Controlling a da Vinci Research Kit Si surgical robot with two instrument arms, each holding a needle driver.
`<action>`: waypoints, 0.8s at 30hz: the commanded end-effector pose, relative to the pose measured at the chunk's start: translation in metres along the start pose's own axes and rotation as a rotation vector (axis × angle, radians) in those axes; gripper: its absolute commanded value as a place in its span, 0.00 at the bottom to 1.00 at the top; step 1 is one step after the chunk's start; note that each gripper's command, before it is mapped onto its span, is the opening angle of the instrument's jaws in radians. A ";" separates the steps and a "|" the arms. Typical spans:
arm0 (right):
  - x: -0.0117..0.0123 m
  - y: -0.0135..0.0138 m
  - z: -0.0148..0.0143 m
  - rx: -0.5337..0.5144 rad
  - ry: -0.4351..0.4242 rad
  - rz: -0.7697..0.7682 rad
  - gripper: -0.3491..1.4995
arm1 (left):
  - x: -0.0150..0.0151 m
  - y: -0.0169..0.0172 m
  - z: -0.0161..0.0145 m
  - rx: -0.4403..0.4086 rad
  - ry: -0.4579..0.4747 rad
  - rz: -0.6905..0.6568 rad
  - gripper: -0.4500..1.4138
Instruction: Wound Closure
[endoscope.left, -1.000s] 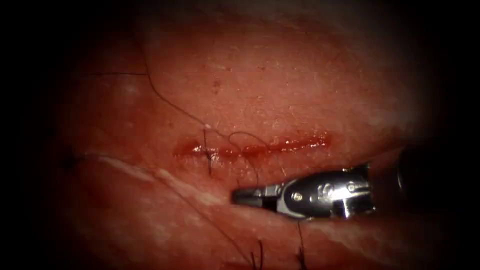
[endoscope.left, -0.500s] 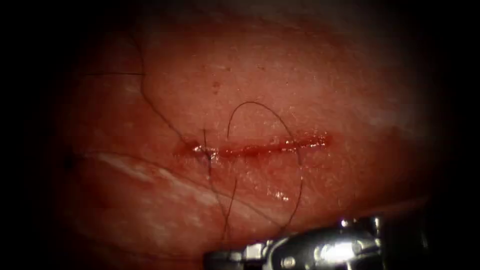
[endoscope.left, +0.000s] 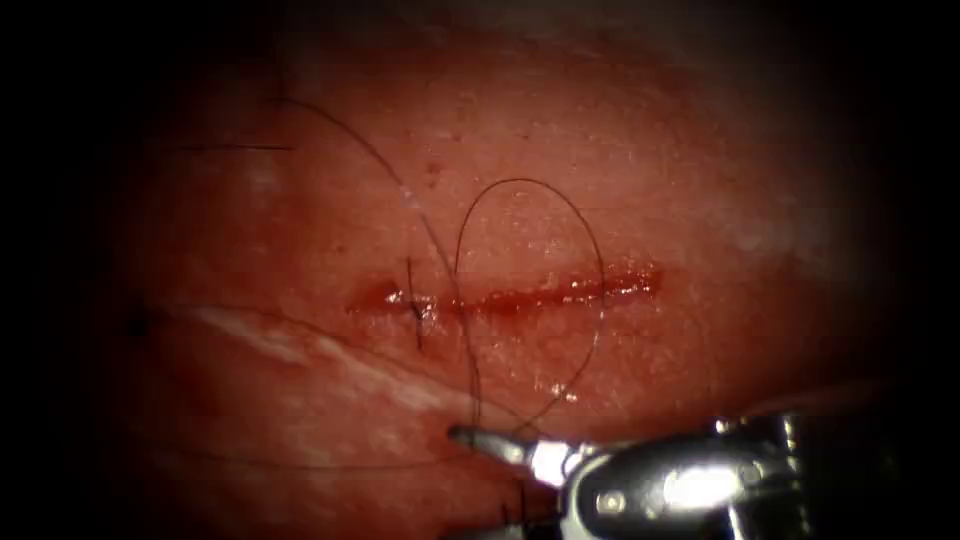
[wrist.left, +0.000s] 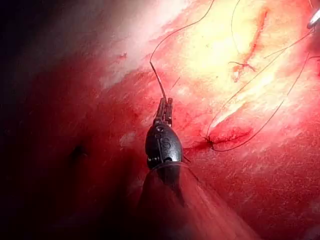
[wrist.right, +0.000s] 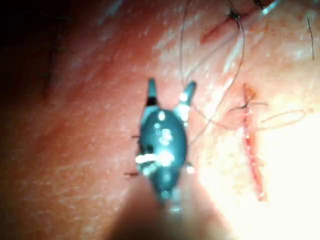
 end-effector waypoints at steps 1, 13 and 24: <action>-0.0011 -0.0011 -0.0005 0.000 0.004 0.005 0.83 | -0.0010 0.0002 0.0005 -0.002 0.000 -0.003 0.00; -0.0031 -0.0017 -0.0071 0.053 0.008 -0.016 0.76 | -0.0015 -0.0030 -0.0014 0.013 0.011 -0.020 0.00; -0.0021 0.0028 -0.0099 0.001 0.036 0.045 0.59 | -0.0018 -0.0046 -0.0025 0.072 0.014 -0.034 0.00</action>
